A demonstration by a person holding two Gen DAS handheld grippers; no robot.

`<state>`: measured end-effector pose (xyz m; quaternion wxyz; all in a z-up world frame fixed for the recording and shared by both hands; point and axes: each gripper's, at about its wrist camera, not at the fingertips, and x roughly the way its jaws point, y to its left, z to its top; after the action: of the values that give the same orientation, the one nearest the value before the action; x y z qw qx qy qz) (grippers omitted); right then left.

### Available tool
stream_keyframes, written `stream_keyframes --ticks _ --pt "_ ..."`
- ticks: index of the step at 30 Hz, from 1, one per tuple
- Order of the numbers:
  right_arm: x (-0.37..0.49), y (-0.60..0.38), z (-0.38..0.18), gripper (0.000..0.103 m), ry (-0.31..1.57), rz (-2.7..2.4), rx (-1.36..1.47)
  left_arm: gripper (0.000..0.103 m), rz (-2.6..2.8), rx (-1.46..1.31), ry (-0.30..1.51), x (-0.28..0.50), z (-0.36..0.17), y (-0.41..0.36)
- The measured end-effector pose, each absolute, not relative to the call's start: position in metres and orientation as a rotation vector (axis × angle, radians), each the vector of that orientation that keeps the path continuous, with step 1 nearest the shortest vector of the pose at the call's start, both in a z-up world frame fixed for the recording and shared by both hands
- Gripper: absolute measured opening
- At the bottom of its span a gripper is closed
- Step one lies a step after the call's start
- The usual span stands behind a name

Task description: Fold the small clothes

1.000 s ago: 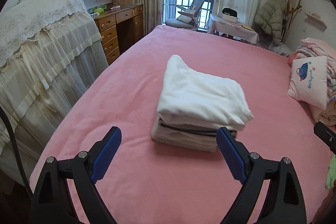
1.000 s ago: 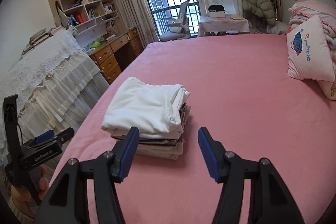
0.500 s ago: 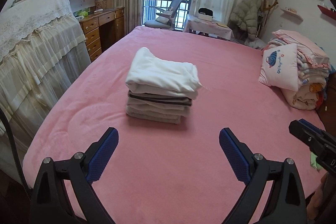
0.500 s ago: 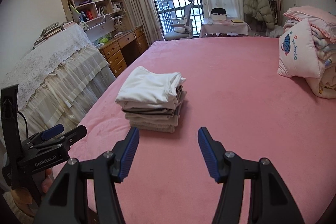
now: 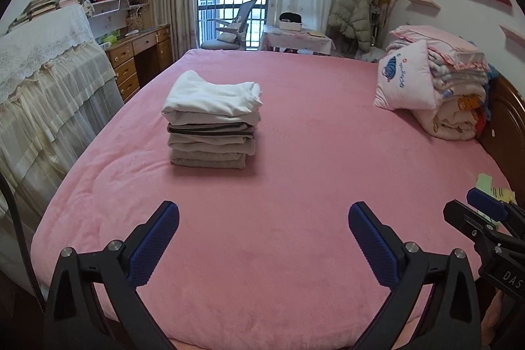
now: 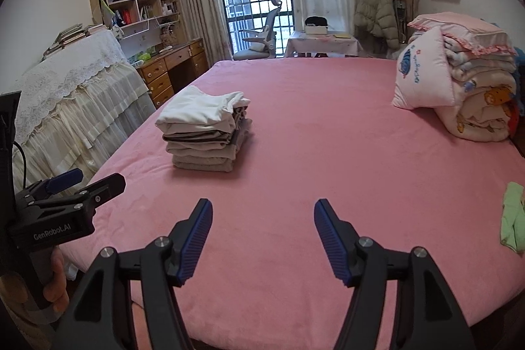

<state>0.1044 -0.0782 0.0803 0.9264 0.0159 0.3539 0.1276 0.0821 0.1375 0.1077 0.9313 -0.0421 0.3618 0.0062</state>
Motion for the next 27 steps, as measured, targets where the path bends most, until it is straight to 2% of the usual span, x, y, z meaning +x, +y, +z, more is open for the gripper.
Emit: stream_keyframes --ticks 3,10,27 --pt "0.083 -0.088 0.073 0.08 0.711 0.24 0.052 0.103 -0.005 -0.11 0.759 0.065 0.098 0.125" --pt "0.044 -0.093 0.052 0.084 0.673 0.119 0.031 0.103 0.027 -0.137 0.781 0.033 0.076 0.111" --pt "0.039 -0.108 0.03 0.085 0.721 0.111 0.078 0.103 0.045 -0.114 0.83 0.025 0.058 0.088"
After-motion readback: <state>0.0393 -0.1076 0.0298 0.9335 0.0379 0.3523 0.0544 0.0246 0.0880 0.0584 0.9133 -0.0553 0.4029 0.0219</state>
